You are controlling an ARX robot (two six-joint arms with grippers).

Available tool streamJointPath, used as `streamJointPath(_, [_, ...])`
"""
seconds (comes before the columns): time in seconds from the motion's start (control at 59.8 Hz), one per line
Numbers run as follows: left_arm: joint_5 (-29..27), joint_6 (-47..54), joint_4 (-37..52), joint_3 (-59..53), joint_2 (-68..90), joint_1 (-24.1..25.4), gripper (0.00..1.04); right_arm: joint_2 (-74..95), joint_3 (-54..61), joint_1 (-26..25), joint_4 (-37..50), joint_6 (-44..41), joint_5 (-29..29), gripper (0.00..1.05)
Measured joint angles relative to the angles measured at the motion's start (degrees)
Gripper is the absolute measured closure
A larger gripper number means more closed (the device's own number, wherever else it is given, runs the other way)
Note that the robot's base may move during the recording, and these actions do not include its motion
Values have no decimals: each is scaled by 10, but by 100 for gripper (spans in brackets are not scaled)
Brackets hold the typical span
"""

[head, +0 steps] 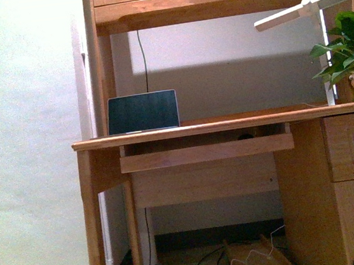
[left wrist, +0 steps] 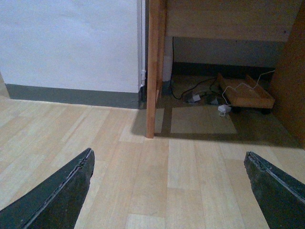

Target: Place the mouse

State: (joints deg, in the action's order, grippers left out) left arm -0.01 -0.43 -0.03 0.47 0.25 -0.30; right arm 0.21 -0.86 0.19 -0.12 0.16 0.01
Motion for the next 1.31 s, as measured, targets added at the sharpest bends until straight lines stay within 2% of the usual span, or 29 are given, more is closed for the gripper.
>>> streamJointPath(1.305, [0,0,0,0,-1,0,8,0,0,0,0,0,0,8])
